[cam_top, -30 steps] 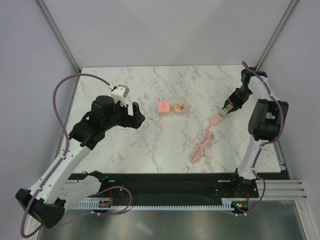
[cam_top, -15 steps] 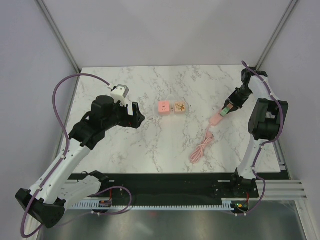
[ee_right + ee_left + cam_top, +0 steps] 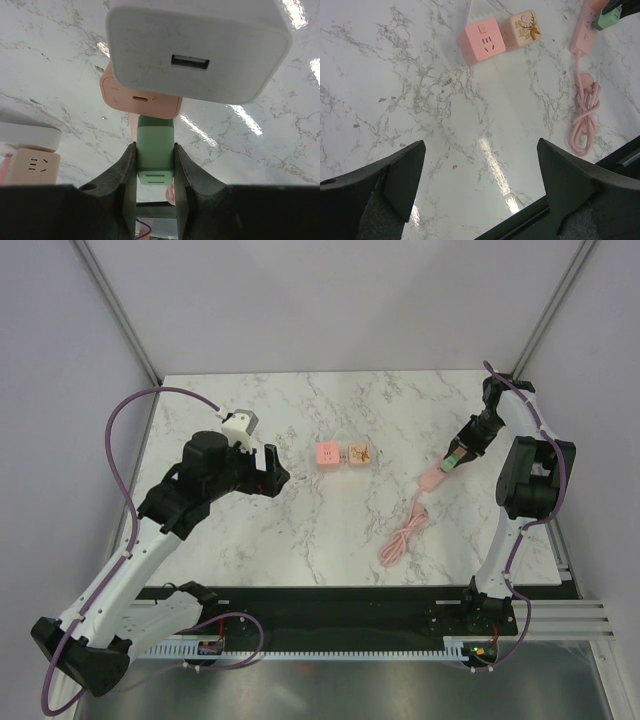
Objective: Insert the plug
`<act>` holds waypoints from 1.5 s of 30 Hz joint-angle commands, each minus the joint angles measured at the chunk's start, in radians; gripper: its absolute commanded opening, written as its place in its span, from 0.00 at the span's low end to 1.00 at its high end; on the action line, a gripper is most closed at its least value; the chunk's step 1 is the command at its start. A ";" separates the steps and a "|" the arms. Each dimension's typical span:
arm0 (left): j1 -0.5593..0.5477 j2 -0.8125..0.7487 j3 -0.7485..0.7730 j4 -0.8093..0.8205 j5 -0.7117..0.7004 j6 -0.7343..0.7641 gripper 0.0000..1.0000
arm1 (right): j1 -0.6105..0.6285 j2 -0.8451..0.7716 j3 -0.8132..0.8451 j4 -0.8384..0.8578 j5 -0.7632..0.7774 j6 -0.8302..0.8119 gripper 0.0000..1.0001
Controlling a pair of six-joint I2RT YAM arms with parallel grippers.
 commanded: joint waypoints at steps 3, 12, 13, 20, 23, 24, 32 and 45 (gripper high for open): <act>-0.004 -0.013 0.000 0.030 0.001 0.022 1.00 | 0.005 0.024 0.056 -0.066 -0.004 -0.007 0.00; -0.004 -0.013 -0.002 0.030 0.004 0.022 1.00 | 0.011 0.010 0.033 -0.069 0.027 -0.023 0.00; -0.004 -0.016 -0.002 0.030 0.004 0.022 1.00 | 0.009 0.007 0.033 -0.069 0.042 -0.023 0.00; -0.004 -0.019 -0.003 0.030 -0.006 0.023 1.00 | 0.009 0.039 0.074 -0.070 0.026 -0.024 0.00; -0.004 -0.016 -0.003 0.030 -0.009 0.023 1.00 | 0.009 0.048 0.080 -0.069 0.027 -0.024 0.00; -0.004 -0.017 -0.003 0.028 -0.009 0.023 1.00 | 0.009 0.051 0.079 -0.069 0.030 -0.024 0.00; -0.004 -0.013 -0.002 0.030 -0.006 0.023 1.00 | 0.011 0.086 0.080 -0.028 0.035 -0.018 0.00; -0.004 0.004 -0.003 0.030 -0.008 0.025 1.00 | 0.040 0.120 0.045 0.040 0.050 0.005 0.00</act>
